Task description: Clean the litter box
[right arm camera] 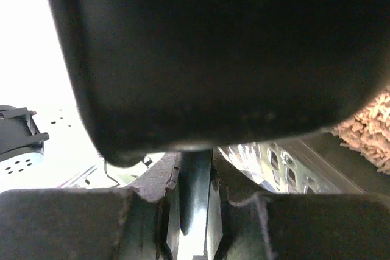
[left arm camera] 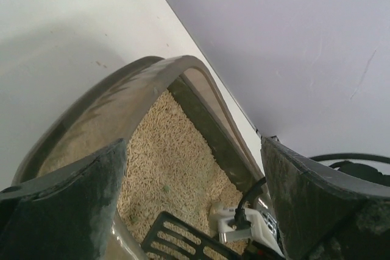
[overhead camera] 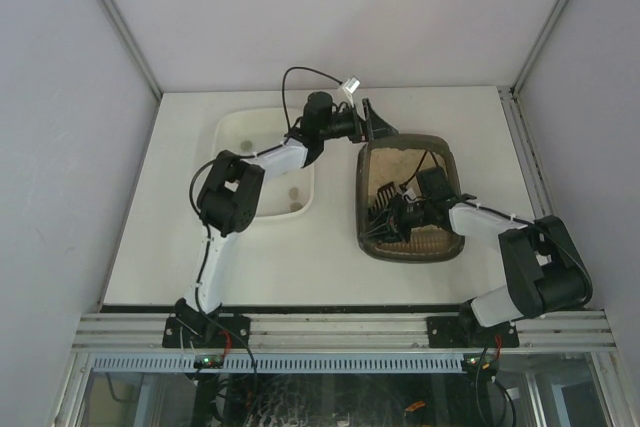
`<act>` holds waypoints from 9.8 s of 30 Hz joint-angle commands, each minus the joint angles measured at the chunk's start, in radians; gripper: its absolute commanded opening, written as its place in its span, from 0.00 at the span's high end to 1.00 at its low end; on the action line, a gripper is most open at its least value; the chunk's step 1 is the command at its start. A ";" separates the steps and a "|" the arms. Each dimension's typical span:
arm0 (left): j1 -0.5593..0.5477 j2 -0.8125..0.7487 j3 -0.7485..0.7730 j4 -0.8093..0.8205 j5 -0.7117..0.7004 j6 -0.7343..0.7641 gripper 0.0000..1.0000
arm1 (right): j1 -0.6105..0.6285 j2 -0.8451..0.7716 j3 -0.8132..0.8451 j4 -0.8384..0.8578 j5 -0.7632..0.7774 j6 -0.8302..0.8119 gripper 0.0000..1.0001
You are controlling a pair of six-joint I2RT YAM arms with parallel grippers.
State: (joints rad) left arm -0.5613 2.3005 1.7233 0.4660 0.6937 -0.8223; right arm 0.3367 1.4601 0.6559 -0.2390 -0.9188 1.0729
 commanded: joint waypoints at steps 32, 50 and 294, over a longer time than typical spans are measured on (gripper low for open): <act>0.166 -0.413 -0.156 -0.466 -0.249 0.404 0.00 | -0.317 -0.579 -0.576 0.923 -0.185 0.231 1.00; 0.236 -0.645 -0.258 -0.829 -0.441 0.546 0.00 | -0.367 -0.773 -0.503 0.527 -0.130 0.084 1.00; -0.287 -0.338 0.146 -0.671 0.147 2.272 0.00 | 0.616 -1.112 0.432 -1.126 1.504 0.074 1.00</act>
State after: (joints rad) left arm -0.9169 2.1883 1.9938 -0.3218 0.9283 1.6390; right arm 0.8780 0.2470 1.0782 -1.4590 0.6216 1.2407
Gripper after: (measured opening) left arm 0.997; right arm 0.142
